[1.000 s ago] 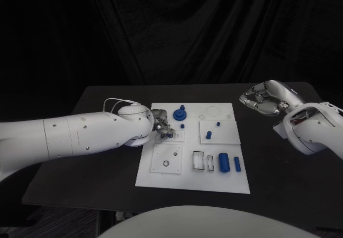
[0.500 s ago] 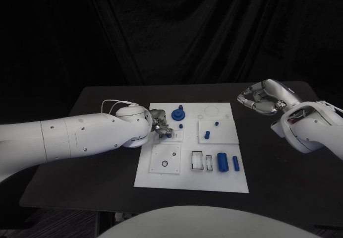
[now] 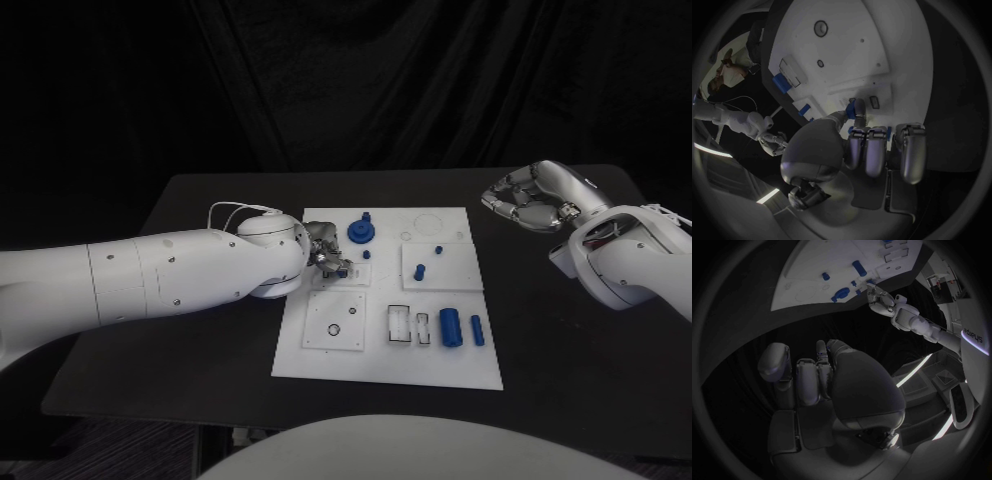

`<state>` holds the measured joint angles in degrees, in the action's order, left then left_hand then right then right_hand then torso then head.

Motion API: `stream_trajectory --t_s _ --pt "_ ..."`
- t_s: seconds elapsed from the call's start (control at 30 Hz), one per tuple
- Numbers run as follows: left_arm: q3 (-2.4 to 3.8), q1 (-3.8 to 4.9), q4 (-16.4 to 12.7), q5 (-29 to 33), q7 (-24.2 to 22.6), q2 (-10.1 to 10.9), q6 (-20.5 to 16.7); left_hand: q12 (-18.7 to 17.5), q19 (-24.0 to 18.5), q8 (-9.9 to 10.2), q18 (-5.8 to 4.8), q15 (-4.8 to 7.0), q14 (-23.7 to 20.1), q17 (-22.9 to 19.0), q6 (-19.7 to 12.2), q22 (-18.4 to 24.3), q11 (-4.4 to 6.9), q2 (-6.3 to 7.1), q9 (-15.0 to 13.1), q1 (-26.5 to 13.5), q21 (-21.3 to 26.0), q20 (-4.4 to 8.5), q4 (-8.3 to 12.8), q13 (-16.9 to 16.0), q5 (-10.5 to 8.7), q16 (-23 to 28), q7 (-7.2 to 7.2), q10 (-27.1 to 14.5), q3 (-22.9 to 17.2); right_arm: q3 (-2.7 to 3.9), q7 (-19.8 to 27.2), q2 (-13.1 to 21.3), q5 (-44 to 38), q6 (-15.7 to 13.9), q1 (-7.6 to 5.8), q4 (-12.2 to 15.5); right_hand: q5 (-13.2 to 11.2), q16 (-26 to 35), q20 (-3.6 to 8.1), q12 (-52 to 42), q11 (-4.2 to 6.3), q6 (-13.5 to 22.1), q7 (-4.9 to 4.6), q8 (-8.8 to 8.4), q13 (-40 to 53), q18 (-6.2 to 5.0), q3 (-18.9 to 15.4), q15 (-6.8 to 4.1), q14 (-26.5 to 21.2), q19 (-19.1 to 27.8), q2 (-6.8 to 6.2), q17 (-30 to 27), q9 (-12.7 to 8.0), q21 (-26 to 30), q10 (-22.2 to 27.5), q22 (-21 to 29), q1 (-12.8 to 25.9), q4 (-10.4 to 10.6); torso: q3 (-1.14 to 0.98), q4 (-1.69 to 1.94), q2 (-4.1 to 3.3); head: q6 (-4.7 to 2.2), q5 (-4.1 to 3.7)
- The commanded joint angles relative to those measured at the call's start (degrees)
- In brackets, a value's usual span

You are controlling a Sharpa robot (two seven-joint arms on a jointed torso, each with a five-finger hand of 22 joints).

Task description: Assemble the parts on the task board

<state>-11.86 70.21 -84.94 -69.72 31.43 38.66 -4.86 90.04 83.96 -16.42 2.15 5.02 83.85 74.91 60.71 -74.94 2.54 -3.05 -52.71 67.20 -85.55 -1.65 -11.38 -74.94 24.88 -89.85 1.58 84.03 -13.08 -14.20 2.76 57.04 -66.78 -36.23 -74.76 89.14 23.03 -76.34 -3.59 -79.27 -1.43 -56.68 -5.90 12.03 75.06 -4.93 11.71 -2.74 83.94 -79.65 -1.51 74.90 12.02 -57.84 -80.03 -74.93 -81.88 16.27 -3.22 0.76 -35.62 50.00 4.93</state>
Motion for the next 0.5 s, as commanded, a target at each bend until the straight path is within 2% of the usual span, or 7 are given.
stream_trajectory --t_s 0.03,0.13,0.5 --pt "-0.24 -0.52 -0.02 0.22 -0.55 -0.18 0.77 -0.04 0.18 0.39 -0.04 0.37 6.15 15.09 0.08 -8.14 0.21 0.30 -0.06 0.12 0.41 0.50 0.01 -15.06 -0.13 -0.15 -0.42 5.97 -0.23 0.04 -0.99 -0.03 -0.35 0.18 0.14 -0.09 0.08 0.33 -0.13 0.31 0.02 0.16 -0.05 -0.32 3.88 -1.05 0.24 0.29 2.07 0.22 -0.12 3.17 -0.08 0.30 0.38 -6.33 -0.13 0.17 -0.03 0.00 0.01 0.00 0.03" --pt "-0.24 -0.60 0.02 0.22 -0.71 -0.26 0.75 -0.04 0.17 0.40 -0.03 0.37 6.15 15.09 0.09 -8.13 0.21 0.29 -0.07 0.11 0.42 0.50 0.00 -15.06 -0.14 -0.15 -0.42 5.97 -0.27 0.04 -1.01 -0.06 -0.35 0.27 0.15 -0.16 0.08 0.33 -0.13 0.31 0.02 0.16 -0.05 -0.32 3.88 -1.05 0.24 0.29 2.07 0.22 -0.12 3.17 -0.08 0.30 0.38 -6.33 -0.13 0.17 -0.04 -0.02 0.00 0.00 0.35" --pt "-0.24 -0.86 0.18 0.22 -0.58 -0.47 1.58 -0.04 0.10 0.50 -0.01 0.36 6.15 15.09 0.22 -8.06 0.20 0.36 -0.15 -0.05 0.51 0.49 -0.03 -15.06 -0.32 -0.15 -0.43 5.97 -0.64 0.04 -1.27 -0.17 -0.35 0.46 0.15 -0.92 0.07 0.35 -0.14 0.28 0.02 0.17 -0.06 -0.33 3.90 -1.06 0.26 0.29 2.07 0.23 -0.12 3.15 -0.08 0.32 0.36 -6.32 -0.10 0.19 -0.02 -0.04 -0.03 0.00 0.52"
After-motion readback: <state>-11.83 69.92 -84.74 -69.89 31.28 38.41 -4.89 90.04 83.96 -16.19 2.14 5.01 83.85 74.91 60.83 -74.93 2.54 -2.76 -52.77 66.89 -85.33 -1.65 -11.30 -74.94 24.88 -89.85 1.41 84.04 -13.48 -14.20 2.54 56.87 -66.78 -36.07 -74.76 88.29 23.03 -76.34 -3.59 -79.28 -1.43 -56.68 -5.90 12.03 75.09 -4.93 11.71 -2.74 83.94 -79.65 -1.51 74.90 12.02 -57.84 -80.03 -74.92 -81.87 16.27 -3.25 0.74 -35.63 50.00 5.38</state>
